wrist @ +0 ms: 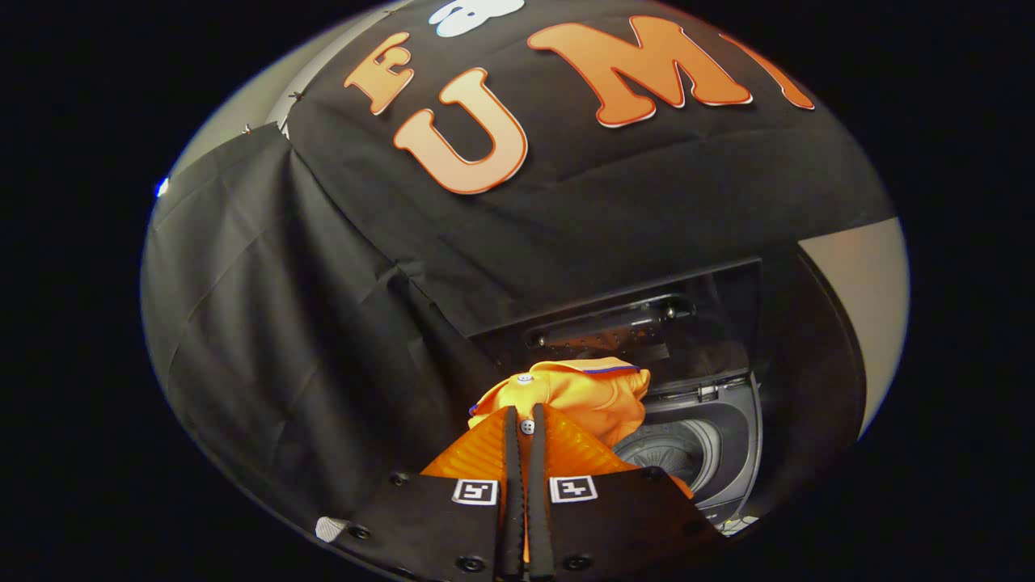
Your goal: Put the clothes into the washing machine and then close the washing machine lid.
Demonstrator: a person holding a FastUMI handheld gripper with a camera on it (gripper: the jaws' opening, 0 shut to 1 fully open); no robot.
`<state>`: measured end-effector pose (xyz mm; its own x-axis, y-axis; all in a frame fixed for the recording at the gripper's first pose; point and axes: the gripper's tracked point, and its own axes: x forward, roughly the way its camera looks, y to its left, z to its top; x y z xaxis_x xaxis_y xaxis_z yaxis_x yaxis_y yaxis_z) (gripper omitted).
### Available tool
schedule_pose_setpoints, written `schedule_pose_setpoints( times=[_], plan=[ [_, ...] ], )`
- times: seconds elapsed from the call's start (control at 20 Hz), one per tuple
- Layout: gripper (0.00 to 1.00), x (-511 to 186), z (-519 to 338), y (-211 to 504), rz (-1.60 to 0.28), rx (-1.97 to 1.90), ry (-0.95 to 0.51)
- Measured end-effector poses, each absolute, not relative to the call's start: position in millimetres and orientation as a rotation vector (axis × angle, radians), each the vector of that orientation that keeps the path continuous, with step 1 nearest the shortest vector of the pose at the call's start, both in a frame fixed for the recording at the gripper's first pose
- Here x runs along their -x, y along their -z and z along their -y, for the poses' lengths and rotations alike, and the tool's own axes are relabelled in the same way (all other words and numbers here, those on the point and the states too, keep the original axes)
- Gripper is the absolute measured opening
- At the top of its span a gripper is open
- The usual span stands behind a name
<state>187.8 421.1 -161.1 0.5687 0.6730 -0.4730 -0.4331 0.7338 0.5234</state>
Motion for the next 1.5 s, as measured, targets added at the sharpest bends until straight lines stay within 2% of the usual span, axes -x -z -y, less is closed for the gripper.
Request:
schedule_pose_setpoints(
  times=[0.55,1.0,1.5],
  plan=[
    [0.1,-227,-440,316,-0.902,-0.313,-0.525],
    [0.1,-227,-423,425,-1.058,-0.212,-0.387],
    [0.1,-240,-428,450,-1.077,-0.17,-0.359]
  ],
)
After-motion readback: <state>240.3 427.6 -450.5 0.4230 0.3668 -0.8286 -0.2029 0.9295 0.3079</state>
